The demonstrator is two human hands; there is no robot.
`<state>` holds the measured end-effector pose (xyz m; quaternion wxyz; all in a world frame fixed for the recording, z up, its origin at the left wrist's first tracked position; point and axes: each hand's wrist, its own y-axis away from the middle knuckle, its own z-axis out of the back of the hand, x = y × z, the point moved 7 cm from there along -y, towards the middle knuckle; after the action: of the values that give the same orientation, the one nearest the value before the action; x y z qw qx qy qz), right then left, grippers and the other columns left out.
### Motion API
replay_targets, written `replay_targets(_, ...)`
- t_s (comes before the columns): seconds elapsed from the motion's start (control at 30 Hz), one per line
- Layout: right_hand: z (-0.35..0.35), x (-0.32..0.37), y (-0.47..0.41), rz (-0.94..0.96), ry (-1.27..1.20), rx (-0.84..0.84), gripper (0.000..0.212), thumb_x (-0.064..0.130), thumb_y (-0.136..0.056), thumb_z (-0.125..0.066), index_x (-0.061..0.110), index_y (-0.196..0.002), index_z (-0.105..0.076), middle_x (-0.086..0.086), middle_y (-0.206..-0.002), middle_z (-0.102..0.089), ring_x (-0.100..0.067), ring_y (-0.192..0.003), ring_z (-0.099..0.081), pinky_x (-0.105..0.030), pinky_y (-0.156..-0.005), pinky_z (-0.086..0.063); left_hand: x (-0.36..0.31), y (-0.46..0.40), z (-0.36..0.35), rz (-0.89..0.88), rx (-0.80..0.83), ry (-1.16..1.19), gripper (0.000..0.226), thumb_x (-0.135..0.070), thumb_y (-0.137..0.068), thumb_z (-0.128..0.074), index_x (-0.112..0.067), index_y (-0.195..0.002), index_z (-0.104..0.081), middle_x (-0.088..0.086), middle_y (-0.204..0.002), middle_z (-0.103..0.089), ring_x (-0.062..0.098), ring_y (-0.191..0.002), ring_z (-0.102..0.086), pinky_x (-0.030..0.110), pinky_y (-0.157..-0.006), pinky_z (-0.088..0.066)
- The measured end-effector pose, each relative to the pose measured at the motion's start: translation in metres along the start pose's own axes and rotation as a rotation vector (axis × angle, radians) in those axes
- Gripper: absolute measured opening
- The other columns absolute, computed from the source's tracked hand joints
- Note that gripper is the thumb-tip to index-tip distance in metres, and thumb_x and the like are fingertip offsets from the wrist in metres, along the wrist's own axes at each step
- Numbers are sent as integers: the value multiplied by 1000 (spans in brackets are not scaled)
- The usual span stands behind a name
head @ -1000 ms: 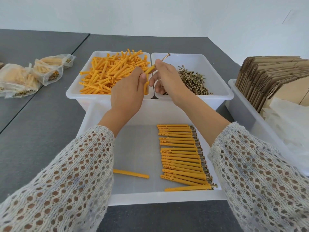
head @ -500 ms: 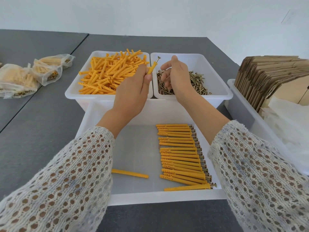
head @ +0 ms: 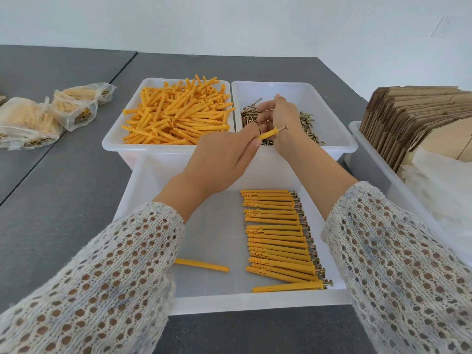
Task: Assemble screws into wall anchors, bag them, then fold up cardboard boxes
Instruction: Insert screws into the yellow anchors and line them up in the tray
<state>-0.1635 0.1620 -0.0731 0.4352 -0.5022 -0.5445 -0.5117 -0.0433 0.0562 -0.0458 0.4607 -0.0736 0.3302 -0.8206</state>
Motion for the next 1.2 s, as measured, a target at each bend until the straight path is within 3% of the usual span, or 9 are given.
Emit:
replay_targets(0.13,-1,-2,1,-32,-42,36,41,23,-104,-29,5,-79,-57,-4,-54,-52,-13,-39,-39,-22,-45,-35,-11,1,2,-69,-9,62,22,-22,-104,-42,-14,-85,-51,-10,-57,-37,17,-43,-36,30,-44,-23)
replay_targets(0.37,-1,-3,0,-47,4,46,38,23,-104,-30,6,-87,-59,-3,-56,-53,-13,-43,-40,-22,-45,-34,-18,5,-16,-111,100,-1,29,-22,-92,-44,-17,-64,-40,-5,-50,-37,18,-43,-31,31,-45,-26)
replay_targets(0.5,-3,-5,-1,-61,5,62,40,25,-105,-29,7,-85,-59,-2,-55,-54,-13,-42,-41,-20,-45,-34,-18,6,-22,-145,134,-86,28,-21,-88,-48,-17,-61,-42,-2,-47,-41,19,-42,-32,29,-45,-23)
replay_targets(0.73,-4,-6,-2,-64,29,73,38,23,-104,-30,6,-86,-60,-4,-58,-54,-13,-44,-42,-20,-44,-35,-25,10,-47,-283,243,-298,33,-32,-91,-43,-18,-62,-48,-1,-50,-46,21,-44,-39,30,-52,-33)
replay_targets(0.87,-5,-5,-2,-56,59,85,38,22,-104,-30,6,-86,-60,-4,-59,-55,-13,-44,-43,-19,-44,-36,-29,15,-66,-355,346,-384,33,-36,-94,-39,-20,-68,-54,-4,-57,-52,19,-51,-44,30,-59,-25)
replay_targets(1.2,-6,-5,-1,-53,100,98,39,22,-105,-30,7,-84,-60,-4,-61,-55,-14,-46,-44,-20,-43,-37,-37,19,-82,-330,453,-318,31,-41,-96,-41,-21,-73,-48,-4,-61,-49,17,-54,-44,29,-51,-26)
